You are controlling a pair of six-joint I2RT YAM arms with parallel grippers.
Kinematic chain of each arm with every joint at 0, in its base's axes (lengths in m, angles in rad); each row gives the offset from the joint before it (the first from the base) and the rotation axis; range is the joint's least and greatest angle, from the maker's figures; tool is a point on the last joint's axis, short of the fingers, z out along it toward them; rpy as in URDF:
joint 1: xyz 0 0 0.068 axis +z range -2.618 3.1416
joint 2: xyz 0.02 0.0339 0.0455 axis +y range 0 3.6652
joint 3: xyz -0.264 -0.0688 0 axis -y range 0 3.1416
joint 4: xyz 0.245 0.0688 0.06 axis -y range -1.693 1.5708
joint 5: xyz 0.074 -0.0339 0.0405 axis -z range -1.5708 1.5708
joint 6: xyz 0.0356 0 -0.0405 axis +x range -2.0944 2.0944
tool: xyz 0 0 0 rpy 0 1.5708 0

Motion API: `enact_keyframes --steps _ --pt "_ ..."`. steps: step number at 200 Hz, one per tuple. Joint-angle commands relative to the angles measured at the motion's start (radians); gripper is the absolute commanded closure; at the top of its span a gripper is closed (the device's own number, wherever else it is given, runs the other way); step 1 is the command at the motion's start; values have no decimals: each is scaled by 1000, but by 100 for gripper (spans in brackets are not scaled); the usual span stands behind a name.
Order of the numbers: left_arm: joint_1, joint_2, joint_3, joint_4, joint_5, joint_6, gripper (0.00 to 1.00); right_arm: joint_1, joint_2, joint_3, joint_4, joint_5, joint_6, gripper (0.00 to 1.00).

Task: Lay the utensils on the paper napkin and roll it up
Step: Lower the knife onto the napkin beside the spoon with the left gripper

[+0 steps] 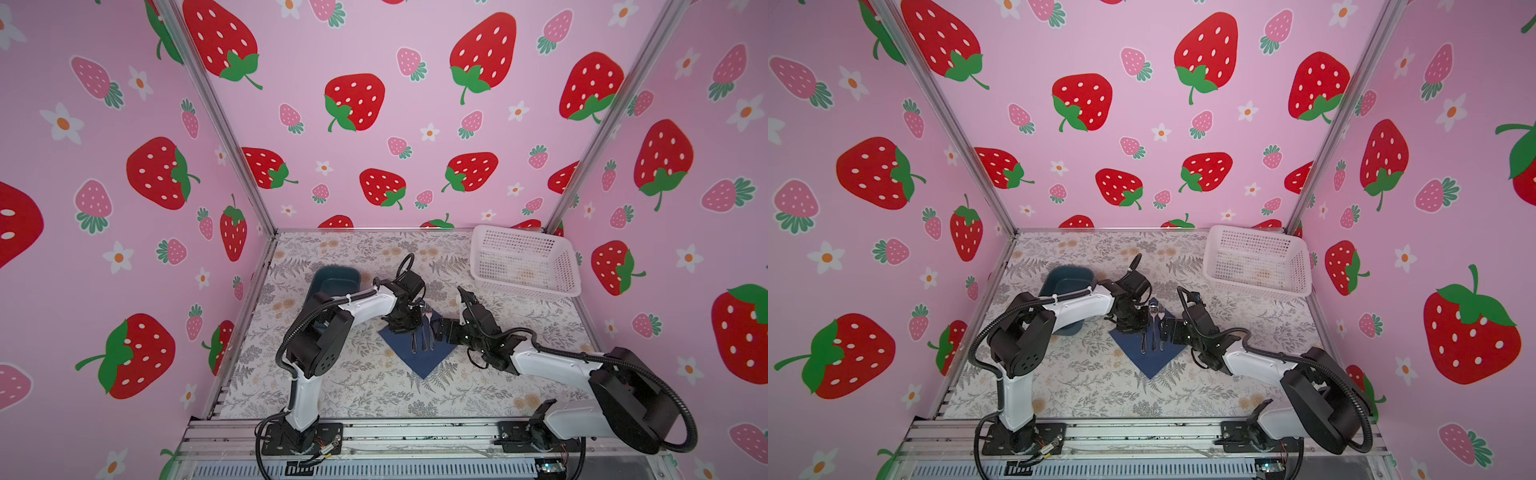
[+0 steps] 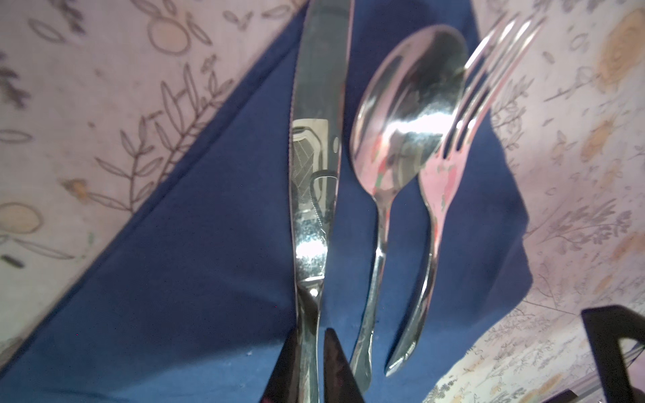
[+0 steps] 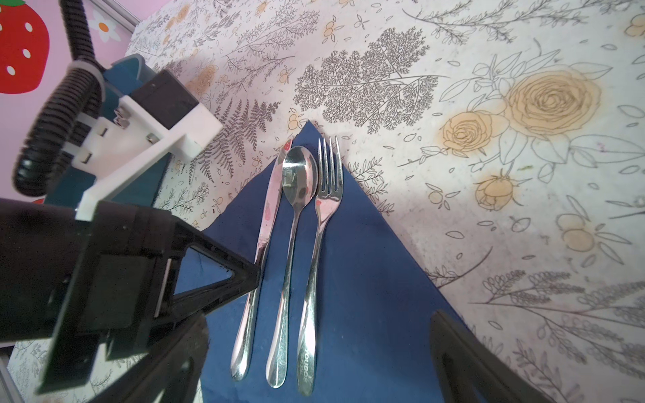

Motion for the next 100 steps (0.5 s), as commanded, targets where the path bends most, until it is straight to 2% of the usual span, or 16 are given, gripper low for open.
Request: enact_keyframes --steps 1,100 --pt "-4 31 24 -8 6 4 84 -4 12 9 12 -2 16 0" --pt "-6 34 31 4 16 23 85 -4 -4 14 -5 -3 16 0"
